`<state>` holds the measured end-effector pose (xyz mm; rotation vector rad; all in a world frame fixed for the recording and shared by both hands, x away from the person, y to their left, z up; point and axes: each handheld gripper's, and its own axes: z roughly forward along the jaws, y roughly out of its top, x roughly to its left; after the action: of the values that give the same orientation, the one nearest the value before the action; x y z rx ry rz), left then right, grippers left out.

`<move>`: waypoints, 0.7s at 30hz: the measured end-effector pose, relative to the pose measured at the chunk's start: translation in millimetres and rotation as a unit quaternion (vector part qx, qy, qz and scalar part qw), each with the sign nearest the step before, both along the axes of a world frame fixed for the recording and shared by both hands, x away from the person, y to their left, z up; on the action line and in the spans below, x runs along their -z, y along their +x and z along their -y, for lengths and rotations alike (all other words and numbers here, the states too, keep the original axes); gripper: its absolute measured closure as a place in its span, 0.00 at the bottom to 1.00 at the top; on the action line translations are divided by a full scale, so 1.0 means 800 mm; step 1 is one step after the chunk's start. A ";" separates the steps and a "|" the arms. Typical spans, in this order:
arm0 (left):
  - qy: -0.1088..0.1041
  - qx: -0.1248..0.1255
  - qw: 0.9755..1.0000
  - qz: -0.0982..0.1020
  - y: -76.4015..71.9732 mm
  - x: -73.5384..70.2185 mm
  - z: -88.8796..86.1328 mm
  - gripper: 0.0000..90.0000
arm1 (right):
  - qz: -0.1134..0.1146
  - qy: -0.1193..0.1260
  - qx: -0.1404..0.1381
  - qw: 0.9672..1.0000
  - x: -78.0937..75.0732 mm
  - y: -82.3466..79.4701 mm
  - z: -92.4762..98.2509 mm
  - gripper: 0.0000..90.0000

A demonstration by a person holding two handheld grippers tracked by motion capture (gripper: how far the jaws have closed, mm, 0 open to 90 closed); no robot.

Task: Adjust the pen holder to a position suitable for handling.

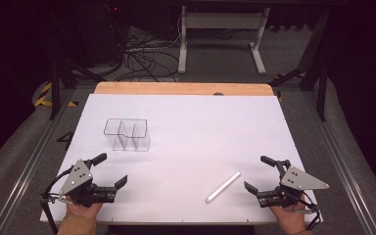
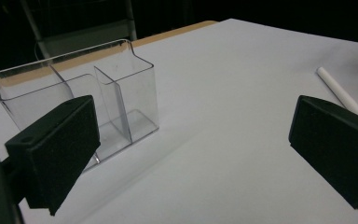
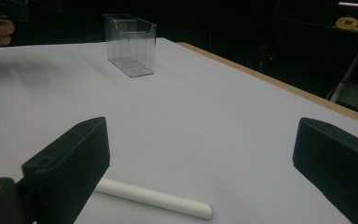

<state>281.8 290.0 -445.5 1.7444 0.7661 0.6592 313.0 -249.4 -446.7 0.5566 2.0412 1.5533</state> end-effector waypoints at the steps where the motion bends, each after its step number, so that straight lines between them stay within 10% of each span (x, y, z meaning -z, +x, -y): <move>1: 0.000 0.001 1.000 0.001 0.000 0.000 0.001 0.03 | 0.000 -0.001 0.000 1.000 0.000 0.000 0.000 0.05; 21: 0.003 0.007 1.000 0.005 -0.002 -0.008 0.001 0.13 | -0.010 -0.001 -0.005 1.000 0.003 0.002 0.001 0.06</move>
<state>279.9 289.0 -438.7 1.7481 0.7450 0.6611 314.3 -250.4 -448.9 0.5644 2.0625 1.5579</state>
